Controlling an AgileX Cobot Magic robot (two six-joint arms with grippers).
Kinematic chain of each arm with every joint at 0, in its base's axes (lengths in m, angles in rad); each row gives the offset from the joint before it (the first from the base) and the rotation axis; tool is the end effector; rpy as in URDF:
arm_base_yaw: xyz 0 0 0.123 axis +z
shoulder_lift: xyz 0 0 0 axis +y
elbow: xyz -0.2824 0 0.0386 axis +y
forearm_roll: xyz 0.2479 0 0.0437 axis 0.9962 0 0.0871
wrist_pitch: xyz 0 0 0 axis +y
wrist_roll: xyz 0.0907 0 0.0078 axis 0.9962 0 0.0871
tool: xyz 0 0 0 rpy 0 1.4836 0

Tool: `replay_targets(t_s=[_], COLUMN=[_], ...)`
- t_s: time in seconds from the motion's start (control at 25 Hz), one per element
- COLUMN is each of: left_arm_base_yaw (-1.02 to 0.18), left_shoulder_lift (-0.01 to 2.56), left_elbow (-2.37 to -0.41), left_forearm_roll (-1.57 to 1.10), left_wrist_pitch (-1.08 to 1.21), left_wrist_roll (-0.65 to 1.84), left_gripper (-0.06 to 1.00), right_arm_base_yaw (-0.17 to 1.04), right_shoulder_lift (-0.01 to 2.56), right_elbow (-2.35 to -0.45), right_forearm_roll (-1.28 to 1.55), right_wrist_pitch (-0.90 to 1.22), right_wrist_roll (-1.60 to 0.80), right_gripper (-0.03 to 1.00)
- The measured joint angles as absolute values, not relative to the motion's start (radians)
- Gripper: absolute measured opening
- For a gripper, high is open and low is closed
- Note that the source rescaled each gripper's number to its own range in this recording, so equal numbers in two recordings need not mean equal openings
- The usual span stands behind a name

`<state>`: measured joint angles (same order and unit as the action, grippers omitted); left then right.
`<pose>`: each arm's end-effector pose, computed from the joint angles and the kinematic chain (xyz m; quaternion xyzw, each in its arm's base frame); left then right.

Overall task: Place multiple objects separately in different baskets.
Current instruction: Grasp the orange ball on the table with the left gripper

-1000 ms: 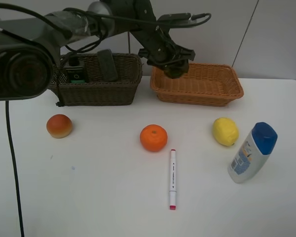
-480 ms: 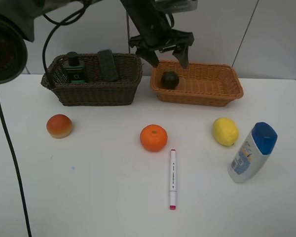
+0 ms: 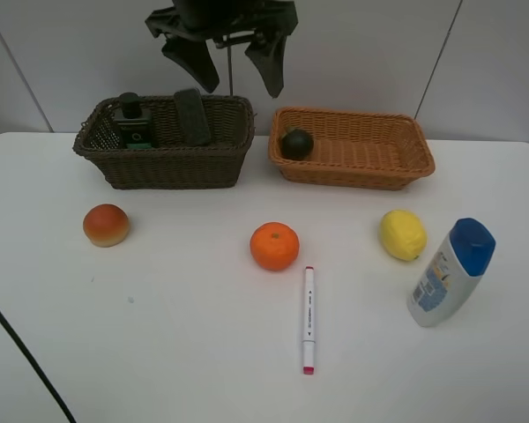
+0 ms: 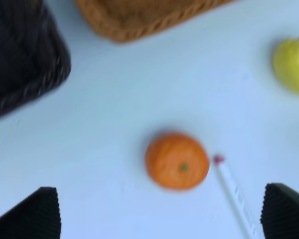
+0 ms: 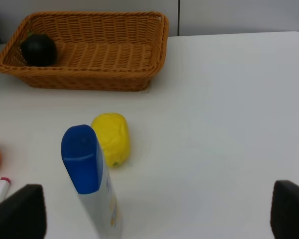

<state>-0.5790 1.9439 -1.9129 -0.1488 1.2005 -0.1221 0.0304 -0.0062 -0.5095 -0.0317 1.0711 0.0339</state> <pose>0.3493 -0.2434 0.3259 0.2094 0.9520 -0.1414 0.1730 -0.0073 -0.0028 0.2790 0.0023 0.8517 0.0010 0.5240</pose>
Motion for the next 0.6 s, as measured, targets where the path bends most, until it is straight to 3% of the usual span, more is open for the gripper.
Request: replay_targets(t_s=[0.28,0.6], left_arm_base_yaw=[-0.489,-0.343], left_shoulder_lift=[1.594,1.530], left_elbow=[-1.445,-1.108], left_forearm_roll=[-0.020,0.000], left_wrist_pitch=[1.199,1.124], left_wrist_roll=[-0.228,-0.232], left_gripper=[0.98,0.98], right_arm_base_yaw=[0.030,0.030], right_shoulder_lift=[-0.006,-0.006], right_elbow=[-0.510,-0.510], right_forearm_roll=[-0.032,-0.032], right_wrist_pitch=[1.071,1.071], right_wrist_roll=[0.034,0.034], right_gripper=[1.00,1.00])
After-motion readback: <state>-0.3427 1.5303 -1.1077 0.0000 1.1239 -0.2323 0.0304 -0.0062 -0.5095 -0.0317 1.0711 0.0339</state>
